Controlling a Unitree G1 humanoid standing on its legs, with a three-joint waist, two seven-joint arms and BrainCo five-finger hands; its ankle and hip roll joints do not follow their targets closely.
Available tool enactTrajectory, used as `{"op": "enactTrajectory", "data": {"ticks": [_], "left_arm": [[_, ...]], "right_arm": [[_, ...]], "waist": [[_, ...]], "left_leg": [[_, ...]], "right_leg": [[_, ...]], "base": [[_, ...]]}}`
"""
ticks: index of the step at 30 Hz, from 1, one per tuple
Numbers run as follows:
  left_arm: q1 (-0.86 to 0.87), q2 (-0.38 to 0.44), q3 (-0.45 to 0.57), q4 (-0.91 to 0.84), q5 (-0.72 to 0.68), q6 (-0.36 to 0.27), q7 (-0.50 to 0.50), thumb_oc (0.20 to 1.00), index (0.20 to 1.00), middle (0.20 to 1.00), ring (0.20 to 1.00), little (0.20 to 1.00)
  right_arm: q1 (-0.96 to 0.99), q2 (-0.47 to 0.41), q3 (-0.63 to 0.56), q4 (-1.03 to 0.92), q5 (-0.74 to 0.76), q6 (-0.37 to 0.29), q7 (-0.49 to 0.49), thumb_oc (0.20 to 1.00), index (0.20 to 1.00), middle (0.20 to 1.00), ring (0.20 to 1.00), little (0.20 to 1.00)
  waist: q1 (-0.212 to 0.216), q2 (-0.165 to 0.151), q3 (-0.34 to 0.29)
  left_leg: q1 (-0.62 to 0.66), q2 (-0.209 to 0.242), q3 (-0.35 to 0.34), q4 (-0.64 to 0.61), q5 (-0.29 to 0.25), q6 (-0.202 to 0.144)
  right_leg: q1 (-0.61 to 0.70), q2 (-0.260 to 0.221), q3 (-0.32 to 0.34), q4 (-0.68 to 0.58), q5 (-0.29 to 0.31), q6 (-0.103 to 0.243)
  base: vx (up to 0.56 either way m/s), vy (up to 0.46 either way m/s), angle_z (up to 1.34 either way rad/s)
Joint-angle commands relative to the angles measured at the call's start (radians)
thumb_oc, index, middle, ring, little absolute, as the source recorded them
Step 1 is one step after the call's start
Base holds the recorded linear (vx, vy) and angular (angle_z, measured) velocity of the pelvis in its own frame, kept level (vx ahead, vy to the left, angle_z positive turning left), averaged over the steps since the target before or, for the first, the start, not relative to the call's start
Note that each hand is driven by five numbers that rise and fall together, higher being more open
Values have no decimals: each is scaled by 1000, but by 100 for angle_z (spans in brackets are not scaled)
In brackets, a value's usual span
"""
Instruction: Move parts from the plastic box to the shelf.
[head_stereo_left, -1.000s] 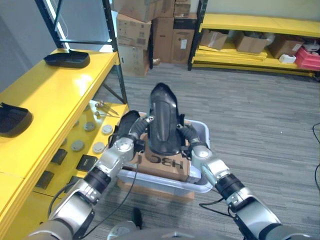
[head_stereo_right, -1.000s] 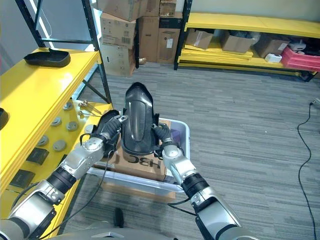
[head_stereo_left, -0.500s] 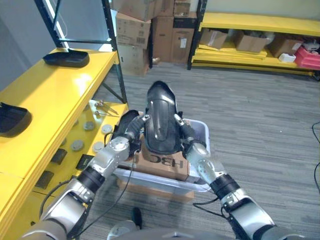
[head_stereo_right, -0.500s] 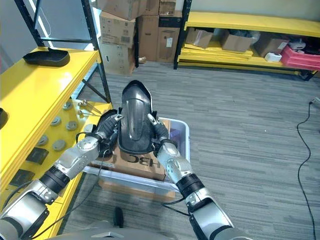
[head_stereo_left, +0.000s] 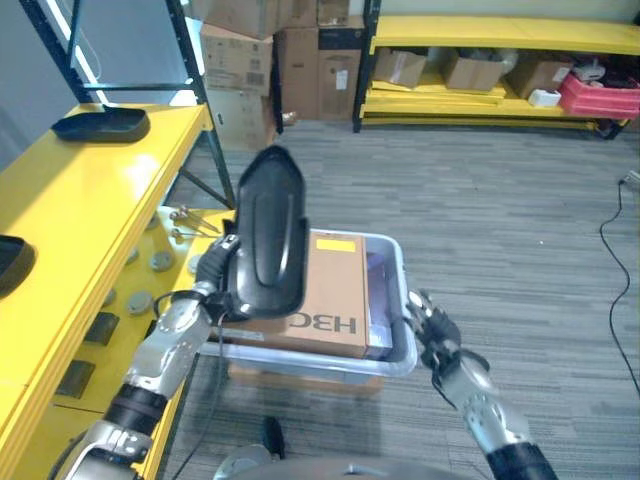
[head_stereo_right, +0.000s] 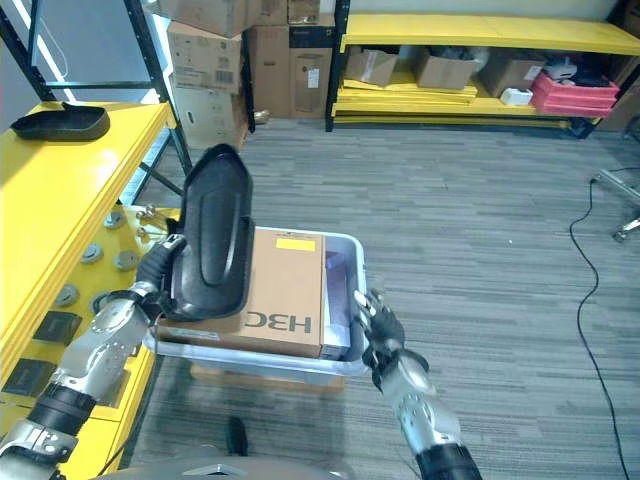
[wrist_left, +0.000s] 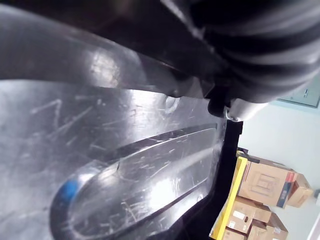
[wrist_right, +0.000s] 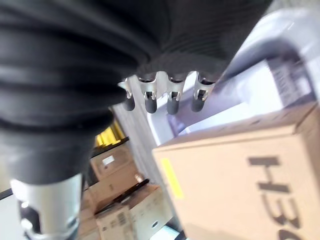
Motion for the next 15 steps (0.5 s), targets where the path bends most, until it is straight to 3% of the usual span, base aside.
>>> {"op": "enactTrajectory", "data": {"ticks": [1,3,5,6,7,9,11,15], "left_arm": [[-83,27,51,-47,-44,-139,-2,200,200,200,200,200],[-58,45,81,-61,-53,-149,-9,200,200,200,200,200],[-38,76,110,-70,-69,-186,-15,200,200,200,200,200],[-37,76,110,-70,-69,-186,-15,200,200,200,200,200],[-50,84,115,-62,-71,-208,-12,200,200,200,200,200],[-57,82,122,-59,-67,-233,-5,200,200,200,200,200],[-39,73,151,-93,-46,-277,18,200,200,200,200,200],[12,64,209,-182,-42,-274,33,200,200,200,200,200]], "right_arm": [[-38,2,13,39,-82,33,96,1000,1000,1000,1000,1000],[2,3,9,66,-99,39,134,1000,1000,1000,1000,1000],[71,-1,4,130,-146,46,207,1000,1000,1000,1000,1000],[71,-1,4,130,-146,46,208,1000,1000,1000,1000,1000],[101,1,21,187,-179,10,226,1000,1000,1000,1000,1000],[118,-7,48,245,-193,-13,239,1000,1000,1000,1000,1000],[126,-26,102,313,-285,5,275,1000,1000,1000,1000,1000],[116,-45,182,386,-367,23,281,1000,1000,1000,1000,1000]], "waist": [[26,6,-30],[24,5,-26],[1,5,-19],[0,4,-20],[-9,3,-22],[-6,-3,-23],[20,-12,-21],[81,-24,-12]], "left_leg": [[81,-11,-99,42,-164,7],[75,-16,-109,41,-162,14],[60,-26,-167,36,-158,32],[60,-27,-169,36,-158,32],[48,-27,-210,28,-149,30],[32,-26,-242,23,-139,20],[14,-16,-289,15,-118,-6],[-16,8,-324,9,-86,-42]], "right_leg": [[-154,-18,-58,20,114,65],[-169,-17,-46,48,108,67],[-204,9,36,123,85,63],[-205,8,35,125,84,63],[-208,37,74,128,56,47],[-199,54,74,107,47,33],[-188,82,66,78,43,14],[-165,101,18,33,44,-6]], "base": [[-37,-27,-28],[-45,-51,-9],[-60,-96,3],[-54,-134,33],[-52,-145,69],[-66,-176,91],[-88,-263,140],[-71,-229,77]]}}
